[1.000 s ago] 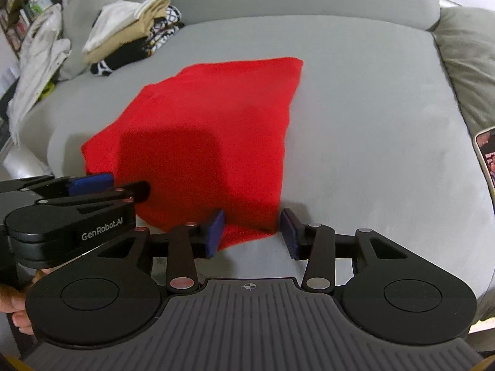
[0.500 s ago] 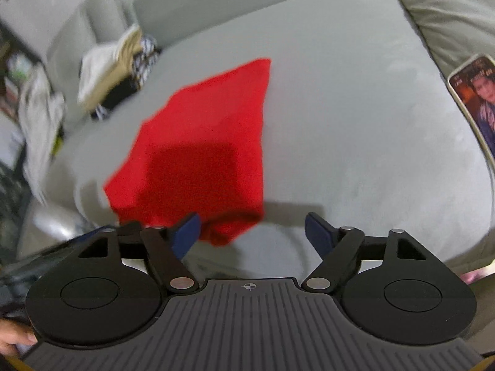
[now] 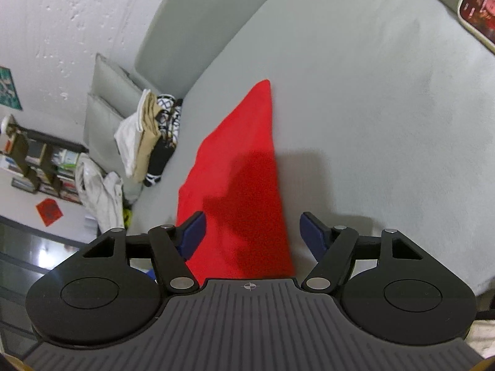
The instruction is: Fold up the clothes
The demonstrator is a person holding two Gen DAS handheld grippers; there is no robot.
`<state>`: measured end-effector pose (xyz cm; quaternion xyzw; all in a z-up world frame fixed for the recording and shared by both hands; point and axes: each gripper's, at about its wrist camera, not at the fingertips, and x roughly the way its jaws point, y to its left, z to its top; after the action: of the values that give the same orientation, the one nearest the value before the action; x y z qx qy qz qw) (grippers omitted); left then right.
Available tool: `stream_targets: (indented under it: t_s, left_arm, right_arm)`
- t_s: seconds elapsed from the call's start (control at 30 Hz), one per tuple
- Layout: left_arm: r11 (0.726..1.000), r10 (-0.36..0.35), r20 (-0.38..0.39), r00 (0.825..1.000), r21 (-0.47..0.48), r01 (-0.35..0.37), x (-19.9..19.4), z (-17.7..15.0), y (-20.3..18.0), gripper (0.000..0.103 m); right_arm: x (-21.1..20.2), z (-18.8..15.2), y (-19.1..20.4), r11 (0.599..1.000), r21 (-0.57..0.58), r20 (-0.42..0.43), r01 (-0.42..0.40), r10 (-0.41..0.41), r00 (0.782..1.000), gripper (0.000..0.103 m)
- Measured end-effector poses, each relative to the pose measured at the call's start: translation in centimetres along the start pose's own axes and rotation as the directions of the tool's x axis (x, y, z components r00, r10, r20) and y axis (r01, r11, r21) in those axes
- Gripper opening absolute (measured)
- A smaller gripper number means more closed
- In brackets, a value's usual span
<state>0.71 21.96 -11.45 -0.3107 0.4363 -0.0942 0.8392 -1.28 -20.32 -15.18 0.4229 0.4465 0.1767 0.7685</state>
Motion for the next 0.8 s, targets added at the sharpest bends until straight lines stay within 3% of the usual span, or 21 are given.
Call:
stream_targets:
  t_s: [0.13, 0.3, 0.6, 0.67, 0.73, 0.8]
  left_arm:
    - [0.999, -0.037, -0.049, 0.998, 0.005, 0.037, 2.0, 0.3, 0.7, 0.091]
    - [0.988, -0.136, -0.122, 0.983, 0.056, 0.144, 3.4, 1.0, 0.2, 0.091]
    - [0.968, -0.183, -0.221, 0.958, 0.129, 0.215, 7.4, 2.3, -1.2, 0.093]
    - [0.970, -0.160, -0.226, 0.961, 0.144, 0.195, 8.0, 2.4, -2.0, 0.092]
    - [0.972, -0.084, -0.206, 0.975, 0.199, 0.126, 7.9, 1.9, -3.2, 0.088]
    - [0.962, 0.010, -0.169, 0.986, 0.271, 0.036, 7.6, 1.1, -4.6, 0.061]
  right_arm:
    - [1.6, 0.7, -0.7, 1.000, 0.022, -0.011, 0.003, -0.003, 1.000, 0.072]
    - [3.8, 1.7, -1.9, 0.997, 0.076, -0.036, -0.033, 0.036, 0.999, 0.054]
    - [9.1, 3.7, -0.7, 0.997, 0.022, -0.138, -0.072, 0.075, 0.988, 0.056]
    - [10.1, 3.9, -0.3, 0.997, 0.001, -0.155, -0.077, 0.076, 0.985, 0.056]
    - [10.8, 3.9, 0.0, 0.997, -0.015, -0.159, -0.080, 0.077, 0.984, 0.055]
    - [10.9, 3.7, 0.2, 0.998, -0.029, -0.145, -0.056, 0.051, 0.988, 0.043]
